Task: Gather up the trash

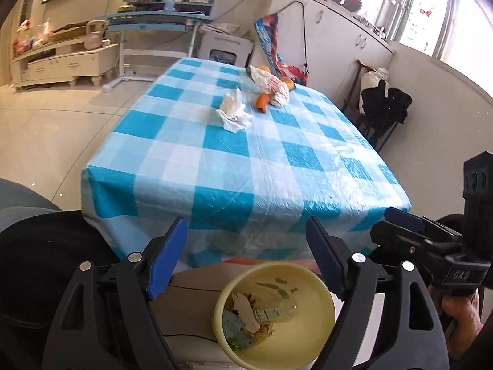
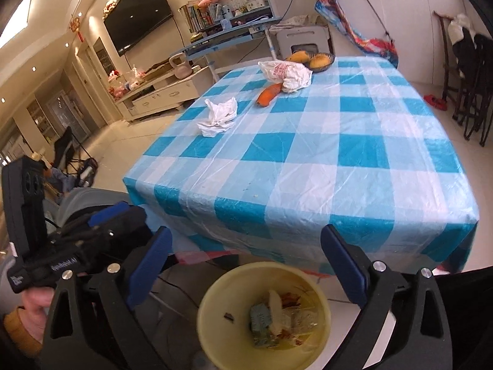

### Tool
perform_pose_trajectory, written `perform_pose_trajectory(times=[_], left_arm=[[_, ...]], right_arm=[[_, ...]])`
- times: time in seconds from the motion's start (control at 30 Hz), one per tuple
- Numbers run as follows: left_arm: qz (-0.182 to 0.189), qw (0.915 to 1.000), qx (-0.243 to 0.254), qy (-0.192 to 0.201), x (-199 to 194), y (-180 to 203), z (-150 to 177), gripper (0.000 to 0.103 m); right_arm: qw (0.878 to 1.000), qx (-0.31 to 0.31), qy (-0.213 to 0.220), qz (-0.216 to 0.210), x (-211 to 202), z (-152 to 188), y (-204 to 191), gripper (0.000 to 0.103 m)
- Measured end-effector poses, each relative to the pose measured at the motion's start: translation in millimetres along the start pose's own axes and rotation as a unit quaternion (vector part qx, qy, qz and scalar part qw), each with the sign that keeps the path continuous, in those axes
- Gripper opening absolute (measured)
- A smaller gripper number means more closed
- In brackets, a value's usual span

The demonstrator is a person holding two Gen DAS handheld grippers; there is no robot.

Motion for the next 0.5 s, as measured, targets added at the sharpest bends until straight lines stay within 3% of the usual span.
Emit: perform_pose_trajectory(times=[0.1,0.17,0.5], left_arm=[[-0.008,0.9999,-0.003,0.013,-4.4,-6.8,-7.6,0.078],[-0.01,0.9998,0.0,0.016,-5.7,-8.5,-9.8,0.079],[-0.019,0.9996,-0.01,0.017,-3.0,-13.1,-12.3,0.082]], right_arm=[[0.996,-0.058,0.024,0.065,-3.4,-6.1,-3.0,0.096],[0.994,-0.071,0.01,0.085,4.5,-2.9,0.9,0.096],[0.997,-0.061,-0.033,0.043,21.6,10.7,-5.2,0.096]])
Point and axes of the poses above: each gripper's, at about its wrist camera, not at the fingertips, and x roughly the way its jaws point, y to its right, z to its underside, the point moved 9 cm from there along x, roughly the way its jaws point, and after that the axes turned 6 degrees about -z, right-handed, at the moved point
